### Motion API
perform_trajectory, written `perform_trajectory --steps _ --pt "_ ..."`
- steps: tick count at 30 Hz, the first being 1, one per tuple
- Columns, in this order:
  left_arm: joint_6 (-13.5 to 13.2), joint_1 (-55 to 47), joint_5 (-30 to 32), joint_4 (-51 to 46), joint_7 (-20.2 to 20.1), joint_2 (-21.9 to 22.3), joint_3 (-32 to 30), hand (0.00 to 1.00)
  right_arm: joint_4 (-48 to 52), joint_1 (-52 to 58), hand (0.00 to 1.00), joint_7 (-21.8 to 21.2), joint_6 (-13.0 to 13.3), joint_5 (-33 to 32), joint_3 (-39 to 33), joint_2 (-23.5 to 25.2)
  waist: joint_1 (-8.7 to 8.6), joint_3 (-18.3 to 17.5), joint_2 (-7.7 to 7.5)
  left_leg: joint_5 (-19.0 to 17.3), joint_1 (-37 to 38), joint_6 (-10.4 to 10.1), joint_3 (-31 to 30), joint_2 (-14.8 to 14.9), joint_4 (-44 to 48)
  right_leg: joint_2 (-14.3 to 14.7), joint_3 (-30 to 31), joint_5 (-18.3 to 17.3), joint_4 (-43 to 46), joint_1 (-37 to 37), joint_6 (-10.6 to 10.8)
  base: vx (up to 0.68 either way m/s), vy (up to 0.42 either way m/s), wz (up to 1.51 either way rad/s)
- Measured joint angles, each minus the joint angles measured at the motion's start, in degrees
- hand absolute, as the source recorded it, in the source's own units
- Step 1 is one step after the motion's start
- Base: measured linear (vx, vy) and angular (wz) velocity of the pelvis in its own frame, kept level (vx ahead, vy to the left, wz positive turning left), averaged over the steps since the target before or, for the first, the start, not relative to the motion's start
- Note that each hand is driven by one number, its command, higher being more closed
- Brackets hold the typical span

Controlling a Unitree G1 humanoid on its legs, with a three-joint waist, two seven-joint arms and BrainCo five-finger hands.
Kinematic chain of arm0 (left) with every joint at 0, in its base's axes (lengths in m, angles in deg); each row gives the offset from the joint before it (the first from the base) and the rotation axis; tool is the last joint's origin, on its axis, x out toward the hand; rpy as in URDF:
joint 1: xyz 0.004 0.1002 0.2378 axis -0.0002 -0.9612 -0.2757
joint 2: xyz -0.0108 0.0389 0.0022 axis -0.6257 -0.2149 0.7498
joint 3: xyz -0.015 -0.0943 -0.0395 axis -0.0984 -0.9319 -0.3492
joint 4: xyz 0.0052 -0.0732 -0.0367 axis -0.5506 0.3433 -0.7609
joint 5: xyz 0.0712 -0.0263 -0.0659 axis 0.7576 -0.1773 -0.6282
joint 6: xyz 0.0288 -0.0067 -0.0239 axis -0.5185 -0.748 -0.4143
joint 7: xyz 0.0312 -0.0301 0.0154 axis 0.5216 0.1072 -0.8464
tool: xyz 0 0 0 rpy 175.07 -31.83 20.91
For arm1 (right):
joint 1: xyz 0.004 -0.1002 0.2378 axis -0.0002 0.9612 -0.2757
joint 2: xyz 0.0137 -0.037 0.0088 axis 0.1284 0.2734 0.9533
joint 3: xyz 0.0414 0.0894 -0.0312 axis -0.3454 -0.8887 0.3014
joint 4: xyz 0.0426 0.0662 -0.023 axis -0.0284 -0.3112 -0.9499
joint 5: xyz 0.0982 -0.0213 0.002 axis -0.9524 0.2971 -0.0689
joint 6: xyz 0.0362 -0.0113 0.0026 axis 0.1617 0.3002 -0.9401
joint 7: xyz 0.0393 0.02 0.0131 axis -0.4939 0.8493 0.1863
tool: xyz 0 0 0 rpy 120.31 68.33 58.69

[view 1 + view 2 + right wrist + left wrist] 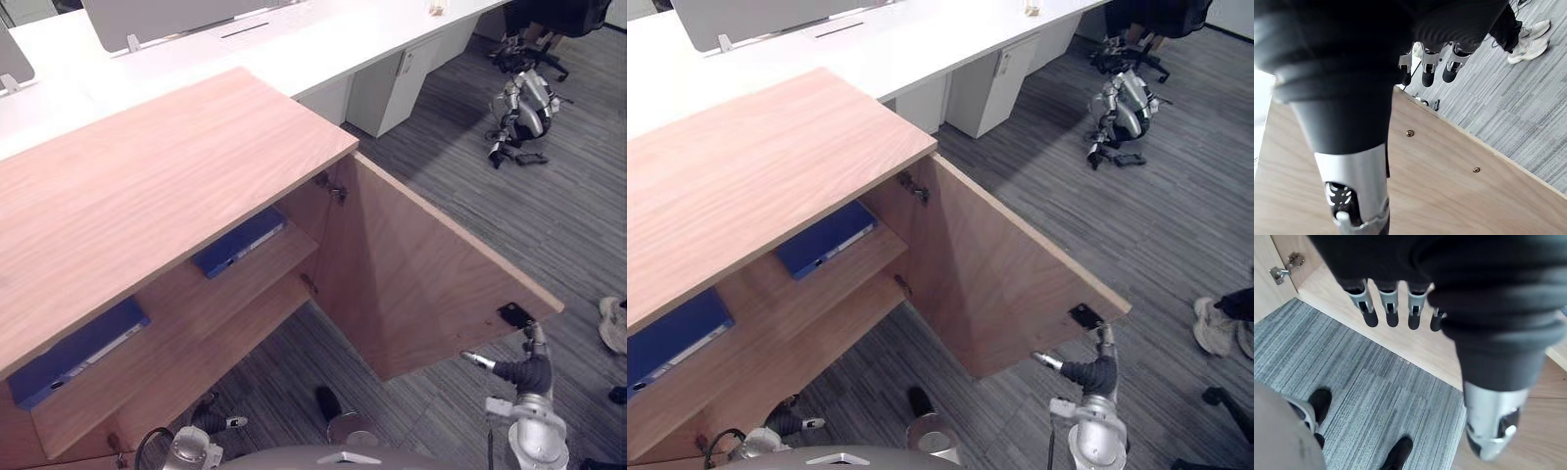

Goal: Walk over to the cabinet, pick up the folder, carry it to the office cabinet, place the folder inside the office cabinet, then close the office cabinet door

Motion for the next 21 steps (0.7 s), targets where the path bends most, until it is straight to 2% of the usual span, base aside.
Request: perform_trajectory --steps 5,8,11,13,14,17,19,21 --pt "0.3 0.5 1.4 0.6 0.0 -1.4 1.0 0.00 3.1 3.7 0.00 -1.7 -0.1 2.2 5.6 -0.8 0.15 -0.1 -1.43 -0.2 0.4 -0.4 -2.0 -0.1 -0.2 -0.2 -1.1 0.5 0.2 0.7 -1.3 -0.11 -0.065 -0.09" --pt "0.6 1.4 2.2 1.8 0.1 -2.0 2.1 0.00 5.5 6.6 0.00 -3.5 -0.1 4.1 11.0 -4.9 0.18 -0.3 -2.21 0.1 0.4 0.0 -4.4 -0.2 -1.1 0.1 -1.8 -0.3 1.1 0.7 -1.7 -0.08 -0.036 -0.19" --pt "0.6 3.3 2.4 2.0 0.1 -2.3 2.8 0.00 8.7 6.8 0.00 -6.6 -0.1 4.4 16.9 -9.4 0.48 -0.6 -3.24 2.9 1.1 -0.2 -6.6 -0.6 -4.7 0.8 -3.0 -1.6 1.4 0.6 -1.9 -0.06 -0.062 0.13" --pt "0.5 4.3 2.4 2.0 0.0 -2.3 3.6 0.00 13.0 5.2 0.00 -10.5 0.9 6.1 24.0 -13.8 1.42 -1.4 -4.25 6.8 3.0 -0.5 -8.5 -1.2 -10.0 1.2 -4.8 -1.6 2.0 0.7 -1.7 -0.02 -0.063 0.43" --pt "0.5 4.5 2.5 2.0 0.0 -2.4 3.8 0.00 13.2 4.9 0.00 -10.6 0.9 6.2 25.0 -14.0 1.60 -1.4 -4.45 7.1 2.9 -0.7 -8.9 -1.2 -10.0 1.2 -5.1 -1.6 2.1 0.8 -1.7 -0.01 -0.058 0.49" --pt "0.7 4.2 2.6 2.2 0.1 -2.4 4.9 0.00 14.3 2.7 0.00 -14.0 1.9 6.5 30.5 -15.0 3.52 -2.2 -6.00 7.8 3.5 -0.9 -11.2 -0.8 -10.0 1.1 -6.7 -1.6 2.6 2.3 -1.6 0.00 -0.028 0.37" --pt "0.7 3.8 3.1 2.2 0.1 -2.9 5.0 0.00 14.8 1.5 0.00 -15.6 3.9 6.4 33.8 -14.5 4.74 -2.8 -6.87 7.9 3.2 -0.7 -13.3 -1.0 -10.0 0.7 -7.5 -1.7 2.7 3.2 -1.4 0.01 0.004 0.48" --pt "1.0 3.3 3.4 2.2 0.1 -4.1 5.2 0.00 14.4 0.9 0.00 -15.7 4.0 6.4 34.5 -13.5 5.25 -3.5 -8.02 8.2 2.8 -0.3 -15.4 -1.2 -10.0 0.2 -8.9 -1.7 2.6 4.0 -1.4 0.02 0.014 0.59"
